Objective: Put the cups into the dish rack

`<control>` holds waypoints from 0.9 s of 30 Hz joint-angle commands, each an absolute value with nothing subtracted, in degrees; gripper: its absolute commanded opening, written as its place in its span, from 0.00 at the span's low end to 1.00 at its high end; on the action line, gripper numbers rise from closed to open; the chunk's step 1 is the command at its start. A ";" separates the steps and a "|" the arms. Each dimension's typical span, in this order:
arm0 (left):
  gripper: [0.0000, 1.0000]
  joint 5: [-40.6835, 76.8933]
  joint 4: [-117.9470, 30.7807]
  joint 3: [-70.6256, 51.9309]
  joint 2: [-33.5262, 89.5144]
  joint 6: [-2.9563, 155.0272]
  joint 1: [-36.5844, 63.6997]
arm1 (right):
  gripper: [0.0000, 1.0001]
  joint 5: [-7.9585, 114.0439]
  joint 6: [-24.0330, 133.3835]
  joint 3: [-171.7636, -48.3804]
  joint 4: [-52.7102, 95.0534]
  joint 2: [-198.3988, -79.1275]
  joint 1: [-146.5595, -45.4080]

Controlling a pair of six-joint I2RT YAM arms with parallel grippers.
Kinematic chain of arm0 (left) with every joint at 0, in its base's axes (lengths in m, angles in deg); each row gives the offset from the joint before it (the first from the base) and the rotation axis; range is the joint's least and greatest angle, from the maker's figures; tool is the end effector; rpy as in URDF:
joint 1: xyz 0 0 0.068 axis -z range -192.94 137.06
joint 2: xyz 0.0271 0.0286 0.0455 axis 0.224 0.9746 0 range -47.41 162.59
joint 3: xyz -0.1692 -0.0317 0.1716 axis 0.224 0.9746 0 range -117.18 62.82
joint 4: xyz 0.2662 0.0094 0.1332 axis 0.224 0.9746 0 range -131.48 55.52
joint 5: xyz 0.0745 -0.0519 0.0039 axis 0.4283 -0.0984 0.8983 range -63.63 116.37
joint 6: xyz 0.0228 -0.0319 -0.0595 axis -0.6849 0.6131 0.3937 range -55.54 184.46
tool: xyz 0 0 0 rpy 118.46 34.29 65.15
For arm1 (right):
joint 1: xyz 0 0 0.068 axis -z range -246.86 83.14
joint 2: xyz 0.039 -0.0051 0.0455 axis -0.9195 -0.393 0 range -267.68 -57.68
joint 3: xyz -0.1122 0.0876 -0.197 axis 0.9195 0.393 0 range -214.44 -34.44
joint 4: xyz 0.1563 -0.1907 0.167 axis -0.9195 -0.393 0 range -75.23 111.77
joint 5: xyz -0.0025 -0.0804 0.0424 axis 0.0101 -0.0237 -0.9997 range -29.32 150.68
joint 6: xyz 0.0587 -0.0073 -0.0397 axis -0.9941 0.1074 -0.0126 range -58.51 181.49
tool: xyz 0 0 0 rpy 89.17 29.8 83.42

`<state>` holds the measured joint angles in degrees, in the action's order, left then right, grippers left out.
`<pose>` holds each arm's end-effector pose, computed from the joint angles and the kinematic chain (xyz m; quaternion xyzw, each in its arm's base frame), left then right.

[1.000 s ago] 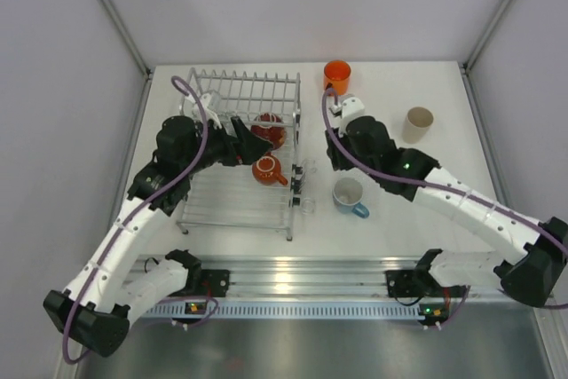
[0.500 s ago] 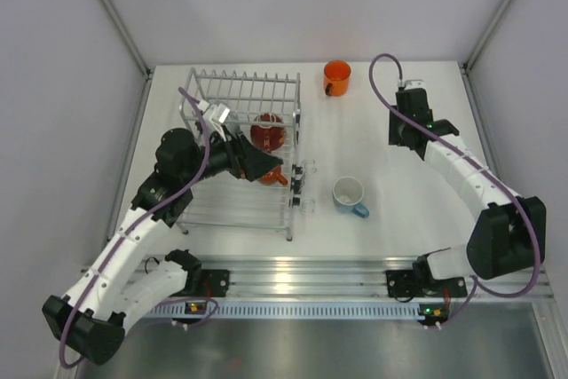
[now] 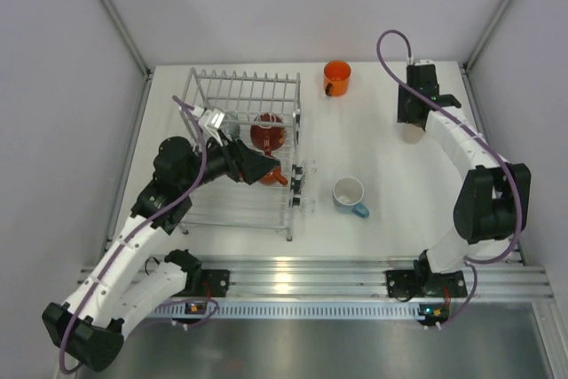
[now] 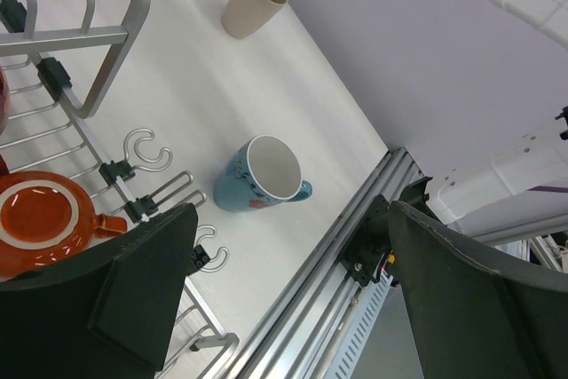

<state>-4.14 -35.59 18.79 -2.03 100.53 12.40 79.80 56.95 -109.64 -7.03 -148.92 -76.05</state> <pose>0.2263 -0.1400 0.3170 0.1055 0.7370 -0.4954 0.4475 0.4038 0.0458 0.2347 0.0267 0.9123 -0.1070 0.3943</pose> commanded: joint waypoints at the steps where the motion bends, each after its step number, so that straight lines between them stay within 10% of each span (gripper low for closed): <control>1: 0.94 -2.90 -39.90 19.05 -3.64 100.06 12.46 | 0.43 75.98 58.59 -113.44 -5.04 -151.28 -73.45; 13: 0.88 -3.16 -39.55 18.26 -0.74 98.65 12.55 | 0.39 72.28 58.85 -111.87 -2.85 -158.75 -71.95; 18: 0.89 -3.87 -39.46 17.82 0.14 99.00 12.46 | 0.03 72.90 58.24 -110.47 -2.31 -156.83 -71.95; 27: 0.91 -2.46 -39.55 16.33 1.10 102.15 12.46 | 0.00 69.39 54.55 -103.53 1.20 -142.51 -72.13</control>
<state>-2.71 -36.38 18.73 0.77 100.71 12.40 71.84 56.82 -104.70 -3.86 -150.10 -72.31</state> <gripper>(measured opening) 0.907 0.024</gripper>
